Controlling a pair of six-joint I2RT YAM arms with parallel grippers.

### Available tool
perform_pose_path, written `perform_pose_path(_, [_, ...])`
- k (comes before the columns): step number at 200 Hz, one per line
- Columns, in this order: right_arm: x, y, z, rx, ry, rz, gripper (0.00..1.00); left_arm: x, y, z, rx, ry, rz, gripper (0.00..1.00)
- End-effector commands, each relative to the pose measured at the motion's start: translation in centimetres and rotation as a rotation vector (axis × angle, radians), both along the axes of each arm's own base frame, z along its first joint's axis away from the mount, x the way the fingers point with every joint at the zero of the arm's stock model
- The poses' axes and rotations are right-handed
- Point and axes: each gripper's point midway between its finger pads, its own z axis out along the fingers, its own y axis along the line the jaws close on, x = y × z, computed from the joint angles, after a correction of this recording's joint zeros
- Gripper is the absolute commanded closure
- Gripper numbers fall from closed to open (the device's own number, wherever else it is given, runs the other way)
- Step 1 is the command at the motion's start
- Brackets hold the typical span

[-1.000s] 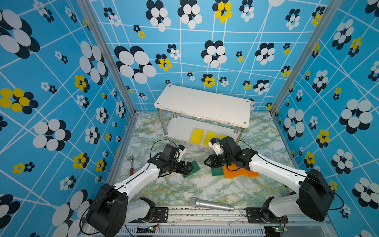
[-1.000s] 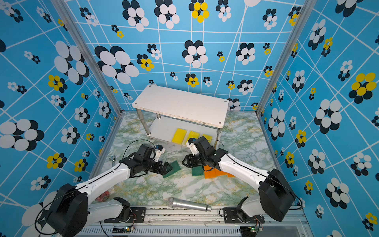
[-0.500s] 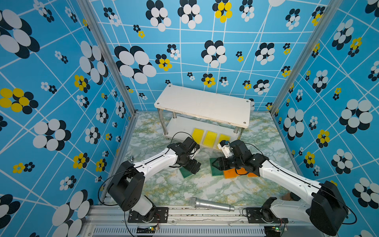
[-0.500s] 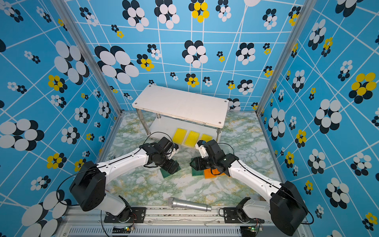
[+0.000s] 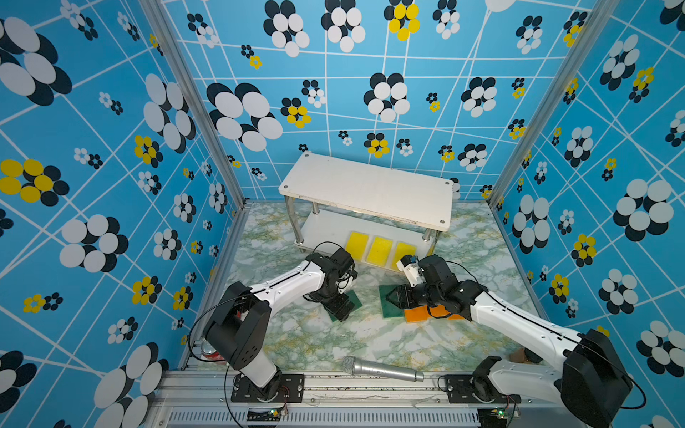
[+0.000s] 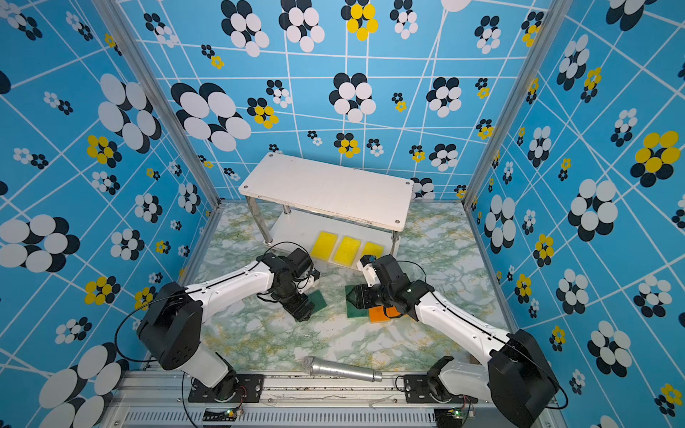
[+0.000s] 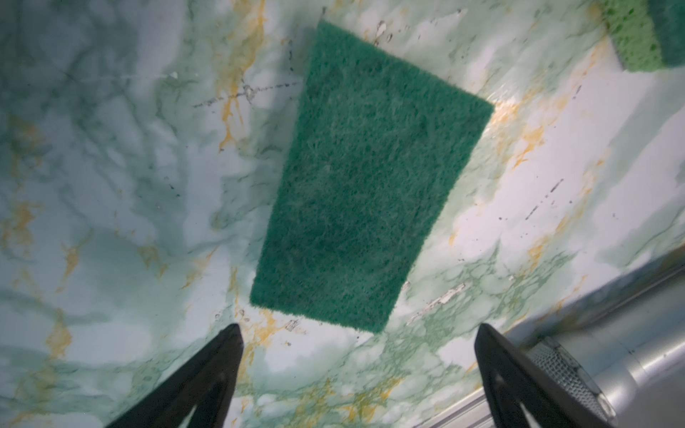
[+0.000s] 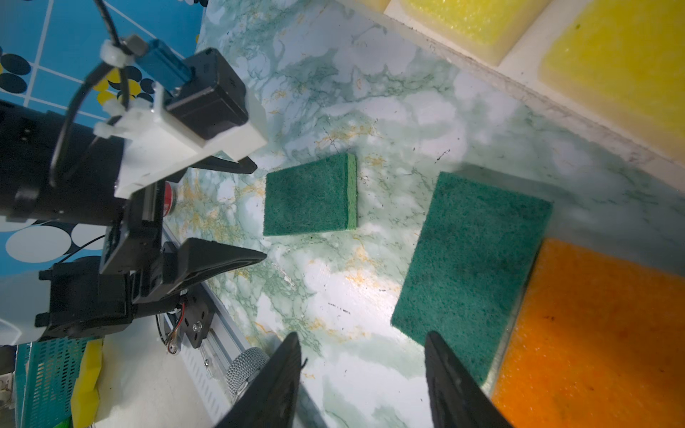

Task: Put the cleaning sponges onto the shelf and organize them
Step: 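Lower the left gripper over the sponge while the right moves to the pad, then close the left gripper on the dark green side of the sponge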

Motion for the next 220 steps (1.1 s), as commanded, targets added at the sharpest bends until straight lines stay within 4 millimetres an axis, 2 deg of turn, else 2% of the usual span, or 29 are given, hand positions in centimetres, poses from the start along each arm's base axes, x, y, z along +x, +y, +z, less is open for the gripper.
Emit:
perform_pose_path(1, [0.0,0.0,0.4,0.029,-0.014,0.001,0.44,-0.9,0.6,-0.3,0.026,0.068,-0.063,0.01])
perform_pose_path(43, [-0.1,-0.1,0.5,0.024,-0.019,0.004,0.44,-1.1,0.5,-1.2,0.052,0.066,-0.113,0.01])
perform_pose_path(86, [0.0,0.1,0.2,0.027,-0.015,0.012,0.43,0.4,0.6,-1.0,0.067,0.003,-0.127,0.01])
perform_pose_path(113, [0.0,0.2,0.2,0.034,-0.017,0.015,0.43,1.1,1.1,-1.6,0.104,-0.01,-0.147,0.01])
perform_pose_path(128, [0.0,0.1,0.2,0.036,-0.023,0.017,0.43,1.3,0.9,-1.9,0.095,-0.016,-0.164,0.01])
perform_pose_path(164, [-0.1,0.0,0.2,0.034,-0.027,0.02,0.42,0.9,-0.9,-1.3,-0.013,-0.013,-0.196,0.01])
perform_pose_path(220, [0.0,-0.2,0.1,0.032,-0.029,0.02,0.41,1.1,-1.1,-2.7,0.003,0.011,-0.2,0.01])
